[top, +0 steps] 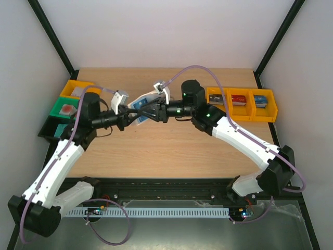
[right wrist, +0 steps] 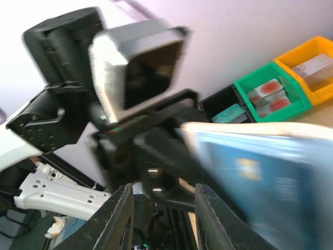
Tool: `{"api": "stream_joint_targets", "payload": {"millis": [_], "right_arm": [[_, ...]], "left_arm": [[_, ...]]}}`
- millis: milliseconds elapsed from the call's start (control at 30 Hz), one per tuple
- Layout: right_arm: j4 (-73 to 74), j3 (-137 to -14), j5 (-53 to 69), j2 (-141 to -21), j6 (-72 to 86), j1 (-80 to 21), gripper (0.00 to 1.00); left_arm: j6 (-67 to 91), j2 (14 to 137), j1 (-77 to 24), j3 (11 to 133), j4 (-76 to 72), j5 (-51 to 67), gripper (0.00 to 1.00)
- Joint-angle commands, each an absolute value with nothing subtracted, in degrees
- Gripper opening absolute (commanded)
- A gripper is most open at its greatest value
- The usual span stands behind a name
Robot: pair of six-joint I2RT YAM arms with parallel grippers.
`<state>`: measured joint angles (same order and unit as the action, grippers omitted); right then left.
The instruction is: Take the credit cards out of the card holder
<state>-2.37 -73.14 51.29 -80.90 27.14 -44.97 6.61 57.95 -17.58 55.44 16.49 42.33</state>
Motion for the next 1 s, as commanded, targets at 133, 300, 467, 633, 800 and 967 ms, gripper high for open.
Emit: {"api": "stream_joint_targets", "payload": {"millis": [133,300,467,633,800,967], "right_arm": [[0.74,-71.96,52.16,-75.33,22.89,-39.97,0.41],[1.54,-71.94,55.6,-75.93,22.71,-40.04,0.4],[-0.3,-71.86,58.26,-75.78,23.3,-40.39,0.29],[-1.22,-72.34,61.39,-76.25,23.12,-42.1,0.26],[3.47,-75.56,61.93,-78.9,19.96,-44.13,0.25],[1.62,-75.73,61.25,-78.49,19.67,-44.21,0.12]], "left_arm": [[11.69,48.52,-17.14,51.35,3.06,57.11,0.02],[11.61,48.61,-17.13,51.15,1.74,58.88,0.02],[12.51,49.13,-17.12,51.25,1.0,58.22,0.02],[13.19,49.61,-17.14,51.1,0.44,58.26,0.02],[12.94,50.02,-17.16,51.0,0.52,59.03,0.02],[12.54,50.13,-17.15,51.1,1.21,59.87,0.02]]}}
